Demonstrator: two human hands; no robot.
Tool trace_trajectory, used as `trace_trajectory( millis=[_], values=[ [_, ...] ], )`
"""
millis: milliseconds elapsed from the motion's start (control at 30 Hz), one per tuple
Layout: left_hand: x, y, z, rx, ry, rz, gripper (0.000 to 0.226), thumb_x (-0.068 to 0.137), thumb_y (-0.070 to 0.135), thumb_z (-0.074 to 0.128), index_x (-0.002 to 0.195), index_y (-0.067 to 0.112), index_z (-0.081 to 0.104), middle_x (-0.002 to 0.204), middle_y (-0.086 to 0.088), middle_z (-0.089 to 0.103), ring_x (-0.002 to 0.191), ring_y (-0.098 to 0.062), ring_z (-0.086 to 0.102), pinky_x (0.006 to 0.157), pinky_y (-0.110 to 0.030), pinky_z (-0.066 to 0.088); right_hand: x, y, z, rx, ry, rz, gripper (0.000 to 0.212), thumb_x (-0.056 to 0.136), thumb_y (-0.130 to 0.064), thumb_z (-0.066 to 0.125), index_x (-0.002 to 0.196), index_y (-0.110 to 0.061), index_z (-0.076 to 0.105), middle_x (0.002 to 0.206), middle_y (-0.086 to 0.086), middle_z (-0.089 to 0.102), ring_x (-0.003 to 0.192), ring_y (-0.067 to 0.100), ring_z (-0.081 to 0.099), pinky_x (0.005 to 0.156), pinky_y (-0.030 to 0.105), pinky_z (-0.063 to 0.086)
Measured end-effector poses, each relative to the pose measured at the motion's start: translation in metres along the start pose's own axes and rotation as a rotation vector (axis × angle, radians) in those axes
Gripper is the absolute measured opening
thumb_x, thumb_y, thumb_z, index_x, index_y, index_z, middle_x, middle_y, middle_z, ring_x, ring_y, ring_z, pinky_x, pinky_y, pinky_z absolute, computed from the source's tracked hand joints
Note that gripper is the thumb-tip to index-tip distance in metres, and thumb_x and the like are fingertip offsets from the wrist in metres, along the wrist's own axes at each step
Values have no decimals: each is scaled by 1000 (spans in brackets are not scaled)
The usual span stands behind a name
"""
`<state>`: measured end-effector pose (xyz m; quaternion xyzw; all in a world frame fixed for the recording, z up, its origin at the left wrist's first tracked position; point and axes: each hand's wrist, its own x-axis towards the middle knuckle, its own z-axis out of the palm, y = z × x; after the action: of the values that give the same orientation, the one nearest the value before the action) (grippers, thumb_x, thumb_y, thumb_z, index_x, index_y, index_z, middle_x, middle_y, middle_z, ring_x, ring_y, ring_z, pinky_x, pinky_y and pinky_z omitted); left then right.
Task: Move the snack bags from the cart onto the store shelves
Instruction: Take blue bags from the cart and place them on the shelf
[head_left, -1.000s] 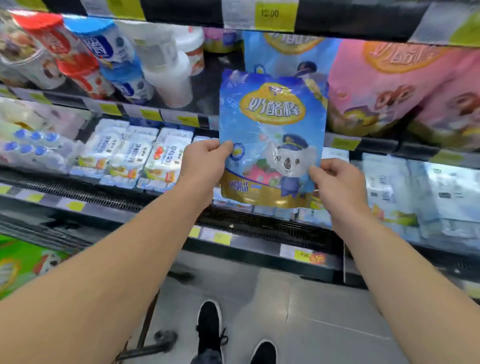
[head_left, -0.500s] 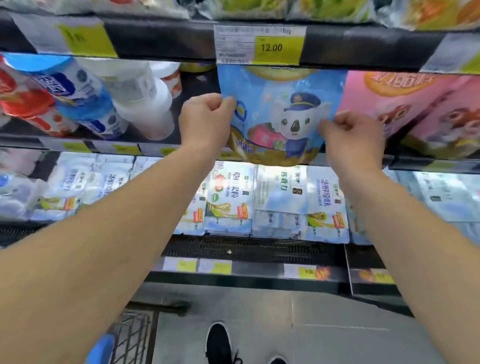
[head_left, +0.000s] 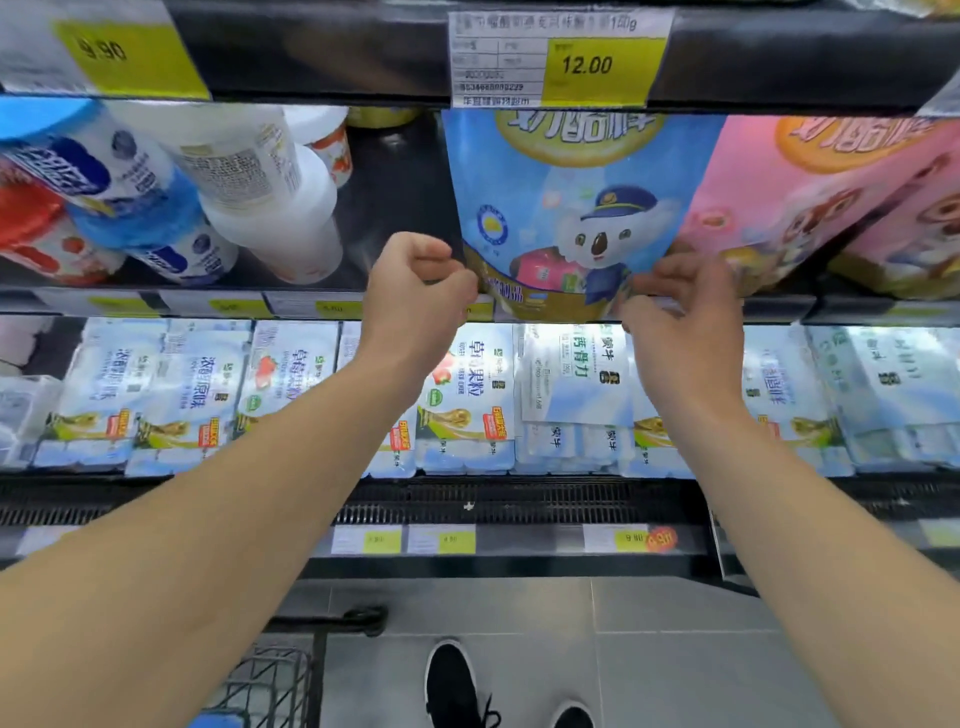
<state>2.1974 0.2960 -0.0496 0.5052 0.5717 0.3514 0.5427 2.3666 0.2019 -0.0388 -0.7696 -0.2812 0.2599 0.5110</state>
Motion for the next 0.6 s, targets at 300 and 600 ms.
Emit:
trace_trajectory(
  millis=[300,600],
  values=[
    [-13,5,15,58,-189,-19,51,89,-10,49,127,21,60,98,16,66,95,-20,70,80,-38,61,1,4,10,-147,-196,10,59,81,-19,58,136,-37,50,125,-19,60,86,-11,60,74,10,51],
    [-20,9,27,118,-240,-47,56,90,-6,56,135,27,55,124,14,57,103,-8,59,78,-37,61,9,2,6,-195,-355,37,78,76,-24,60,147,-41,33,133,-13,49,112,14,58,96,46,52]
  ],
)
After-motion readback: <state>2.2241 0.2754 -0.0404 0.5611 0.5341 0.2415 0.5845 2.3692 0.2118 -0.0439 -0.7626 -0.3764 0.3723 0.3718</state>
